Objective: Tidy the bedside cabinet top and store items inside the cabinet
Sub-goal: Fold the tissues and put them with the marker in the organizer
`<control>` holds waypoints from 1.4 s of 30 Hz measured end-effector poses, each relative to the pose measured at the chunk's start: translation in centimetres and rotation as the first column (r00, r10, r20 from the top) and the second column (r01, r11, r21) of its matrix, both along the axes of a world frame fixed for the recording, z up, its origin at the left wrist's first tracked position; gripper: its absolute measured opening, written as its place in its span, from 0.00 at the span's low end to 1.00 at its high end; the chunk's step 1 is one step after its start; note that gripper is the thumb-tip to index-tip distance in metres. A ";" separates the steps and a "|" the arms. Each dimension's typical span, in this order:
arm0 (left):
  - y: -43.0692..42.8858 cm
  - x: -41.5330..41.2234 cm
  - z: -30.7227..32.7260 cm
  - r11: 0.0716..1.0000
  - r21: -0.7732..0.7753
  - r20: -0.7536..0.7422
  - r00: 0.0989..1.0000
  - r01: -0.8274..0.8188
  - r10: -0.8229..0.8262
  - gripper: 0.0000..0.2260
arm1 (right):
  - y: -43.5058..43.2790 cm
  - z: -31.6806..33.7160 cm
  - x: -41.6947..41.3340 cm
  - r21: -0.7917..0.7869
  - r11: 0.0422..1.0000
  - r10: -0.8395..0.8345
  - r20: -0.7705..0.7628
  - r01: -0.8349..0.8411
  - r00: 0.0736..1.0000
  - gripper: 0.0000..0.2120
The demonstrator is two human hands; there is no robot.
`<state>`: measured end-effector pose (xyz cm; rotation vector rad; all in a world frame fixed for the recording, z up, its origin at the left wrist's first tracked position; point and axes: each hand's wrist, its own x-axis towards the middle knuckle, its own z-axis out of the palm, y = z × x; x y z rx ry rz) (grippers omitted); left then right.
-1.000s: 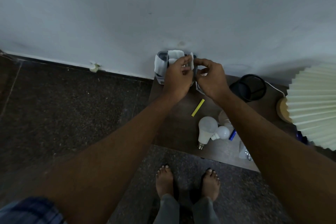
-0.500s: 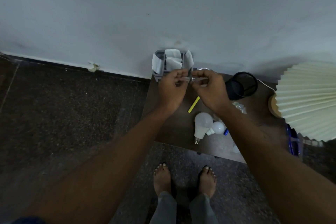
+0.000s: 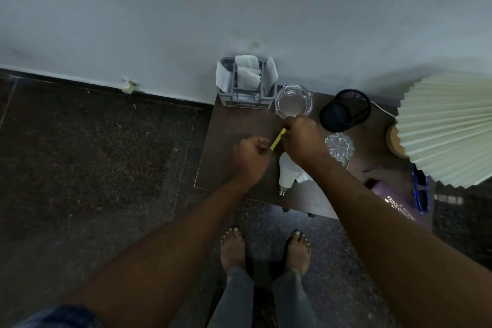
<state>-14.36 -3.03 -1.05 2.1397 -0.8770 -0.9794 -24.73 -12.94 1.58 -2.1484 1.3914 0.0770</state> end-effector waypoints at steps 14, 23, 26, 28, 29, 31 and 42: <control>-1.6 -0.4 -1.1 0.992 0.071 0.081 0.991 0.100 -0.106 0.05 | -1.2 -1.6 1.4 -0.010 0.950 0.299 -0.260 -0.312 0.918 0.10; -1.8 0.1 -1.6 0.993 0.069 0.134 0.985 0.098 -0.107 0.03 | -1.1 -1.7 1.1 -0.057 0.929 0.320 -0.368 -0.364 0.873 0.08; -1.7 0.6 -1.8 0.995 0.068 0.133 0.988 0.068 -0.076 0.04 | -1.1 -1.8 0.9 -0.093 0.922 0.321 -0.361 -0.376 0.876 0.08; -1.6 1.1 -1.6 0.998 0.056 0.099 0.995 0.019 -0.024 0.04 | -1.1 -1.5 0.8 -0.104 0.922 0.324 -0.324 -0.373 0.889 0.09; -1.5 1.5 -1.6 0.999 0.046 0.074 0.997 -0.016 0.013 0.03 | -1.2 -1.4 0.7 -0.103 0.925 0.324 -0.291 -0.366 0.900 0.08; -1.3 2.4 -1.0 0.996 0.021 -0.029 0.996 -0.085 0.086 0.04 | -1.6 -0.8 0.6 -0.083 0.942 0.307 -0.167 -0.324 0.937 0.07; 0.2 7.6 4.2 0.963 -0.042 -0.542 0.816 -0.267 0.202 0.08 | -1.8 4.1 2.3 0.513 0.851 -0.414 0.531 0.108 0.739 0.09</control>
